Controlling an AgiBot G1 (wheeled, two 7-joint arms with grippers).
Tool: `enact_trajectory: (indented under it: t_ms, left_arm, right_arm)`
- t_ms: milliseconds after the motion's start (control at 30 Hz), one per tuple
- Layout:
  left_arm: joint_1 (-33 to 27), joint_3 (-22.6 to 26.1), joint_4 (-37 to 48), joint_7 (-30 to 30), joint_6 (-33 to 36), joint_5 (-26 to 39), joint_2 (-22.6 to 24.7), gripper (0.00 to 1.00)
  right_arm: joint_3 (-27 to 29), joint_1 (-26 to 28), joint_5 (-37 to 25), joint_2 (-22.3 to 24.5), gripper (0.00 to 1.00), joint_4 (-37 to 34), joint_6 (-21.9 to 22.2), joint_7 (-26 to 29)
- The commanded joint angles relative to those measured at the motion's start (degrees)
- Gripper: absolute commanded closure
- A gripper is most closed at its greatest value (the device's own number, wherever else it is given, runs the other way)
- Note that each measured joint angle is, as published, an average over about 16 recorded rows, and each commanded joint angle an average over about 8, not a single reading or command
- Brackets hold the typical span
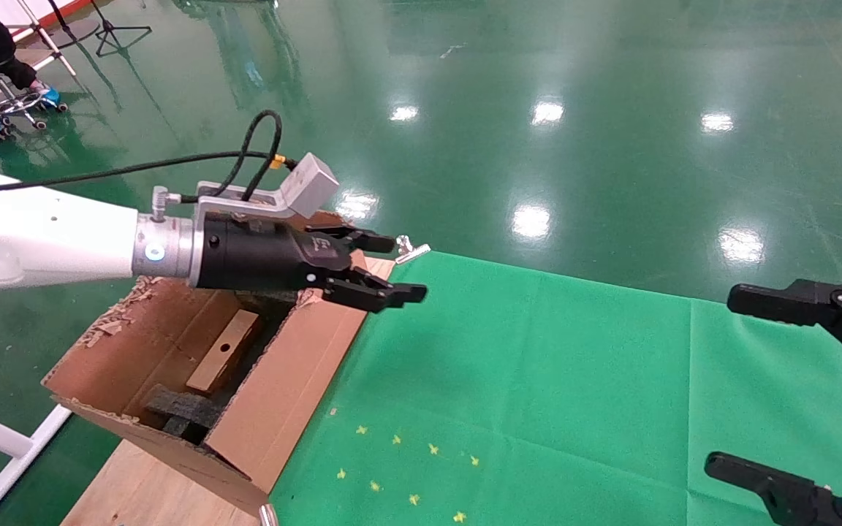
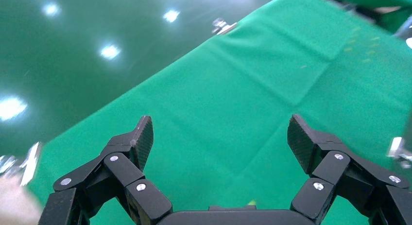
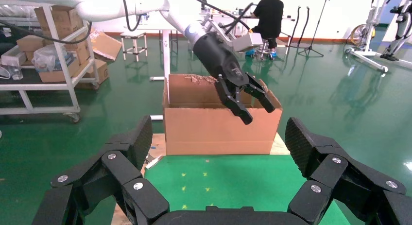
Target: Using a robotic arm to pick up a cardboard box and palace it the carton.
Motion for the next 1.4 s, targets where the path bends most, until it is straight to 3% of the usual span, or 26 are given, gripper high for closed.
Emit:
enact_trajectory:
  t_ms: [33,933,1133,1400]
  left_arm:
    - [1.88,-2.12,-2.16,0.67,0.73,-1.34,-0.34,0.0]
    - [25.44,-28.74,-29.25,9.08,9.95,-18.12,-4.55,0.0]
    - [27.58,-31.17,-31.72,9.66,10.82,-19.7,-4.93,0.0]
    - [26.9,-30.37,-30.88,9.52,10.54,-19.25,-4.85,0.0]
  right_arm:
    - [0.0,0.0,0.0,0.0,0.0,0.0,0.0,0.0]
    - [-0.02,0.0,0.02,0.01,0.0,0.0,0.01,-0.01]
    - [-0.02,-0.01,0.02,0.02,0.0,-0.02,0.02,-0.02]
    - [-0.02,0.0,0.02,0.02,0.0,-0.02,0.02,-0.02]
